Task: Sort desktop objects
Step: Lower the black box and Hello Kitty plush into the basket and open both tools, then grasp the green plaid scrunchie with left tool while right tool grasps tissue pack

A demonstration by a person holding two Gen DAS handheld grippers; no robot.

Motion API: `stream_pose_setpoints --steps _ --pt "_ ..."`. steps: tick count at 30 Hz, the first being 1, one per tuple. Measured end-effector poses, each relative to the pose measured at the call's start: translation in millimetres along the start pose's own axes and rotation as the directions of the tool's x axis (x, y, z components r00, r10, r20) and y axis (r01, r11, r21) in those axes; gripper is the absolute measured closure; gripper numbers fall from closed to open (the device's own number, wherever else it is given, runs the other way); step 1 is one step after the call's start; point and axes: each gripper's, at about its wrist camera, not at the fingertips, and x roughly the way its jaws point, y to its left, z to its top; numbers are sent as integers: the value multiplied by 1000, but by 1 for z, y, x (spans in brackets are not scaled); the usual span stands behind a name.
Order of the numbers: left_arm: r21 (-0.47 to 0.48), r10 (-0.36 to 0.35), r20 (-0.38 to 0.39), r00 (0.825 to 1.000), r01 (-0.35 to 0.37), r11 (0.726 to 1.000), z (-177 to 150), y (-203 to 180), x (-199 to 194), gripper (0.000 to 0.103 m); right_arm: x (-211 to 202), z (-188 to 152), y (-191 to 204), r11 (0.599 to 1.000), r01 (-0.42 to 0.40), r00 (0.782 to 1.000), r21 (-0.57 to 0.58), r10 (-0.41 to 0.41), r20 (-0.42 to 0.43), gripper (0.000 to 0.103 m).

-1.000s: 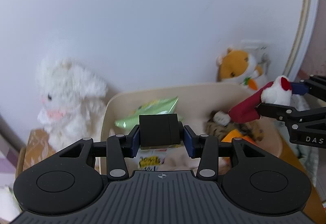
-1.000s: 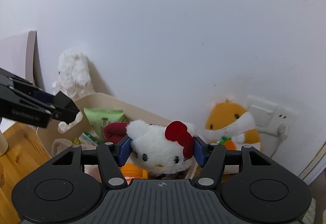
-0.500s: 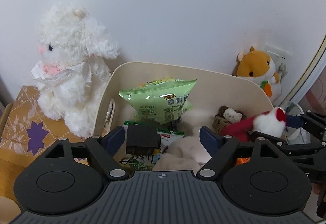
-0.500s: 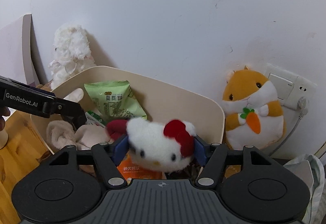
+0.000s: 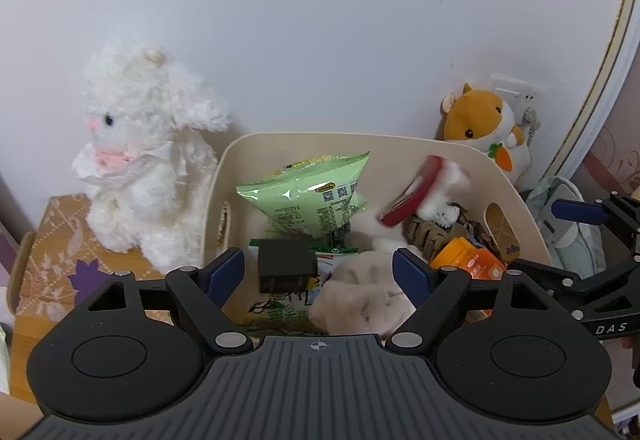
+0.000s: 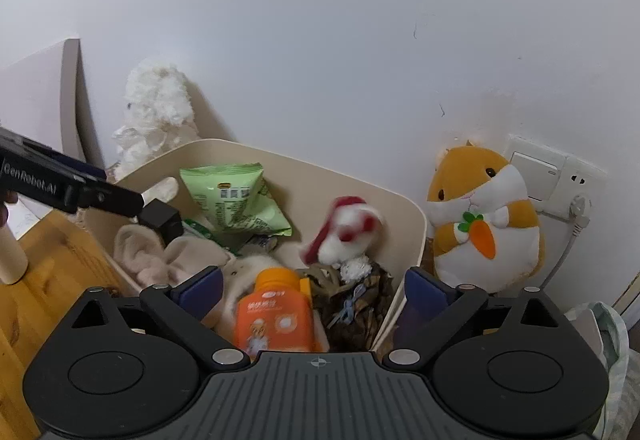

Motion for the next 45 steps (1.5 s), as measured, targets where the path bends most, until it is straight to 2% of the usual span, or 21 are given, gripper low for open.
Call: stream_pose_setpoints --steps 6,10,14,22,31,45 --pt "31 3 0 1000 -3 1000 -14 7 -21 20 -16 -16 7 1000 -23 1000 -11 23 1 0" --pt "59 -19 -55 998 23 998 -33 9 -26 20 -23 -29 11 999 -39 999 -27 38 -12 0" --pt "102 15 -104 994 -4 995 -59 10 -23 20 -25 -45 16 998 -53 998 -39 51 -47 0" --pt "34 10 -214 977 -3 999 -98 25 -7 20 -18 -77 32 992 -104 985 -72 93 -144 0" --pt "5 -18 -259 966 20 1000 -110 30 11 20 -3 -94 51 986 -138 967 -93 114 -228 0" --pt "-37 -37 -289 957 28 999 -118 28 42 20 20 -103 57 985 -127 962 -115 95 -255 4"
